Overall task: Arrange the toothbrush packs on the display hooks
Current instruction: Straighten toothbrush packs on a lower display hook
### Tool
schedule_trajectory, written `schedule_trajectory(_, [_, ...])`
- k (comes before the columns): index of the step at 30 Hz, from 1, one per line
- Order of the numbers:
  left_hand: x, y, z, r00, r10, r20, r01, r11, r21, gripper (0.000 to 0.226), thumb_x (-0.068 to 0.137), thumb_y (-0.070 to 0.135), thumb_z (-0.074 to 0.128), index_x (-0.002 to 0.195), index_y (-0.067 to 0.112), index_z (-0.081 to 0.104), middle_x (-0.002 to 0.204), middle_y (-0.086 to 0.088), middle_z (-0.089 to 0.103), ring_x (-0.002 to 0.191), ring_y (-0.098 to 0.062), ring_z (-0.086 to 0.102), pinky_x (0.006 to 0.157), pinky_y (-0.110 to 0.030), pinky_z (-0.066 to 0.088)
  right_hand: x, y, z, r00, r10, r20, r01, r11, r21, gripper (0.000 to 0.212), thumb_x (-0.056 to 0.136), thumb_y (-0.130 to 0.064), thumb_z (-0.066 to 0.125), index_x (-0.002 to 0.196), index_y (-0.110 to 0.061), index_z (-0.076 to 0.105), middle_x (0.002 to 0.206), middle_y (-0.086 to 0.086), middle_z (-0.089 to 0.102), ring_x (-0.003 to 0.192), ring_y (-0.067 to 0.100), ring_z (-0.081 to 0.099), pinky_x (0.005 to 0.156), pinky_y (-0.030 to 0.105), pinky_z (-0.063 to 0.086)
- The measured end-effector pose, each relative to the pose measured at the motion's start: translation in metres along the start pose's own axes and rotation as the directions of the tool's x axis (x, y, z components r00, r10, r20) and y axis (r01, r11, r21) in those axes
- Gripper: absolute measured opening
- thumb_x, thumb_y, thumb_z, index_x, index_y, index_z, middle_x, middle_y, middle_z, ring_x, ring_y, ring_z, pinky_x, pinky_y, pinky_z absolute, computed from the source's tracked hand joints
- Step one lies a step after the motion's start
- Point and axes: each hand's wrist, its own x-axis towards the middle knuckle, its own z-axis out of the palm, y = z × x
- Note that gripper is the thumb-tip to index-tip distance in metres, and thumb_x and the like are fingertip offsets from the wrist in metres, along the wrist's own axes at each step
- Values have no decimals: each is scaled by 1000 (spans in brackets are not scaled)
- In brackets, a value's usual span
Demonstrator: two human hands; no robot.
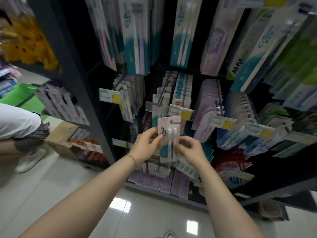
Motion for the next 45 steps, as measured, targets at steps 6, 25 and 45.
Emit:
schedule_trajectory(6, [-21, 4, -69, 997, 58, -43, -62, 995, -84, 9, 96, 18, 56, 97, 21, 64, 93, 7, 69, 79, -12, 68, 75, -30, 58, -16, -38, 59, 995, -97, -16, 98, 991, 92, 17, 89, -2, 64, 87, -18, 69, 74, -7, 70, 64, 7, 63, 61, 22, 50])
schedule_trajectory(25, [-26, -6, -178, 994, 112, -21, -113, 987, -116, 8, 94, 18, 59, 98, 16, 66, 97, 4, 71, 90, -13, 67, 86, -36, 56, -26, -115, 160, 976, -151, -160, 167, 982, 91, 8, 92, -8, 61, 91, -14, 66, 79, -1, 68, 54, -3, 58, 52, 16, 48])
schedule_trajectory(45, [83, 67, -229, 943, 170, -287, -251, 929, -272, 10, 96, 12, 53, 92, 21, 57, 98, 9, 69, 85, 2, 65, 62, -14, 48, 88, -235, 147, 839, -521, -154, 507, 853, -125, 8, 90, -25, 65, 94, -32, 66, 81, 3, 68, 76, 28, 63, 67, 38, 55])
